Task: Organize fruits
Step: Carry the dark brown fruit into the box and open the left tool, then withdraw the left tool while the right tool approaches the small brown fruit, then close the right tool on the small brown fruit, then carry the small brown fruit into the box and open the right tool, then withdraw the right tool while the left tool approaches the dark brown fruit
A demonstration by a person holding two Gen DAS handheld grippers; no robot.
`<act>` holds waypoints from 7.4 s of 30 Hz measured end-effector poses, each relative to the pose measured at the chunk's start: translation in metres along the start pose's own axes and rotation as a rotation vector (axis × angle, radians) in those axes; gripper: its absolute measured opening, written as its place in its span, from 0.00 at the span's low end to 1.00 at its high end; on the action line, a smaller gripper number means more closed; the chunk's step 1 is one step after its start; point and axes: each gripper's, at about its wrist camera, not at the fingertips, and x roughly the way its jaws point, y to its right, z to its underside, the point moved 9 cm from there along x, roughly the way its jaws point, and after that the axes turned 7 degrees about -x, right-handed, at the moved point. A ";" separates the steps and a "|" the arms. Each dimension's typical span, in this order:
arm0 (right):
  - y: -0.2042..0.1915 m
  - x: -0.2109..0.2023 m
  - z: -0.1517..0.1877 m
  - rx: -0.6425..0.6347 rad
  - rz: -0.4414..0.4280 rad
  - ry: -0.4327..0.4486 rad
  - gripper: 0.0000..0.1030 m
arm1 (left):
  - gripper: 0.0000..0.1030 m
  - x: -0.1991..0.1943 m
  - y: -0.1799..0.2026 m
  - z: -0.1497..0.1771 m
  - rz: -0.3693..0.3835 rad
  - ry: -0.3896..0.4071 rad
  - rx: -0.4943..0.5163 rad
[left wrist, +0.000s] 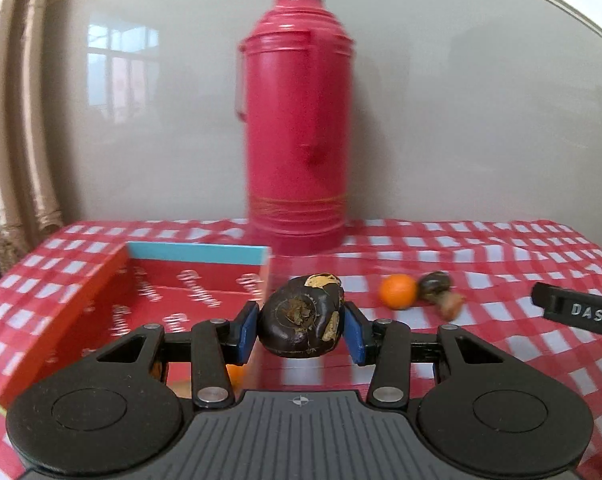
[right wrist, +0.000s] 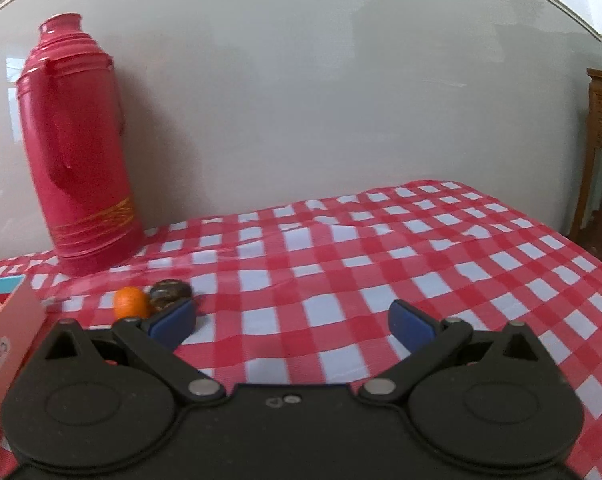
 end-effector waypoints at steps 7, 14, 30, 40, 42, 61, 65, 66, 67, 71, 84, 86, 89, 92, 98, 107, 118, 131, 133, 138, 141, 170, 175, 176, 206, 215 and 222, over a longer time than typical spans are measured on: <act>-0.041 -0.007 -0.003 -0.024 -0.065 0.015 0.95 | 0.43 0.002 -0.050 0.007 -0.084 -0.018 -0.035; -0.082 -0.013 -0.004 -0.068 -0.144 0.034 0.95 | 0.43 0.003 -0.093 0.014 -0.163 -0.025 -0.071; -0.104 -0.013 0.003 -0.121 -0.178 0.032 0.95 | 0.77 0.000 -0.133 0.011 -0.245 0.012 -0.113; -0.093 -0.013 0.002 -0.134 -0.172 0.031 0.95 | 0.92 -0.003 -0.124 0.009 -0.267 0.038 -0.092; -0.091 -0.013 0.002 -0.144 -0.172 0.036 0.95 | 0.95 -0.004 -0.122 0.008 -0.271 0.041 -0.088; -0.075 -0.009 0.014 -0.204 -0.247 -0.003 0.90 | 1.00 -0.012 -0.125 0.008 -0.297 0.056 -0.136; -0.070 0.001 0.016 -0.190 -0.259 -0.019 0.88 | 1.00 -0.012 -0.133 0.009 -0.313 0.057 -0.141; -0.070 0.004 0.018 -0.193 -0.256 -0.028 0.83 | 1.00 -0.013 -0.136 0.009 -0.316 0.062 -0.143; -0.069 0.005 0.017 -0.197 -0.256 -0.017 0.80 | 1.00 -0.014 -0.139 0.008 -0.320 0.068 -0.145; -0.073 0.008 0.014 -0.224 -0.244 -0.008 0.77 | 1.00 -0.013 -0.154 0.010 -0.344 0.080 -0.167; -0.093 0.042 0.011 -0.269 -0.236 -0.045 0.65 | 1.00 -0.013 -0.210 0.011 -0.426 0.080 -0.237; -0.095 0.049 0.013 -0.276 -0.228 -0.058 0.63 | 1.00 -0.013 -0.216 0.011 -0.433 0.080 -0.251; -0.094 0.058 0.013 -0.293 -0.209 -0.070 0.54 | 1.00 -0.015 -0.226 0.011 -0.446 0.087 -0.269; -0.088 0.068 0.012 -0.280 -0.200 -0.090 0.48 | 1.00 -0.017 -0.236 0.013 -0.456 0.088 -0.303; -0.086 0.081 0.009 -0.257 -0.208 -0.116 0.41 | 1.00 -0.014 -0.247 0.018 -0.476 0.075 -0.300; -0.091 0.090 0.013 -0.251 -0.198 -0.158 0.23 | 1.00 -0.016 -0.262 0.022 -0.493 0.061 -0.318; -0.108 0.059 0.002 -0.264 -0.225 -0.106 0.22 | 1.00 -0.024 -0.262 0.026 -0.478 0.050 -0.323; -0.153 0.019 -0.013 -0.299 -0.317 -0.050 0.22 | 1.00 -0.039 -0.264 0.025 -0.474 0.038 -0.301; -0.161 0.014 -0.013 -0.304 -0.332 -0.046 0.22 | 1.00 -0.041 -0.266 0.025 -0.478 0.037 -0.297; -0.186 0.002 -0.015 -0.320 -0.372 -0.029 0.22 | 1.00 -0.049 -0.275 0.026 -0.487 0.040 -0.300; -0.201 -0.005 -0.015 -0.332 -0.398 -0.023 0.22 | 1.00 -0.051 -0.281 0.028 -0.496 0.037 -0.299; -0.294 -0.063 0.001 -0.397 -0.606 0.078 0.67 | 1.00 -0.061 -0.294 0.032 -0.510 0.034 -0.288; -0.252 -0.055 -0.014 -0.304 -0.543 0.134 0.94 | 1.00 -0.059 -0.278 0.026 -0.471 0.055 -0.293; -0.241 -0.052 -0.017 -0.285 -0.520 0.144 0.95 | 1.00 -0.058 -0.273 0.024 -0.460 0.061 -0.289; 0.019 -0.009 -0.016 -0.071 -0.104 0.078 0.95 | 1.00 0.005 0.007 0.002 -0.042 0.048 -0.043; 0.080 0.002 -0.009 -0.013 -0.002 0.056 0.95 | 1.00 0.033 0.073 0.008 0.023 0.014 0.025; 0.105 0.014 -0.002 0.029 0.024 0.040 0.95 | 0.94 0.058 0.104 0.008 0.023 -0.004 0.070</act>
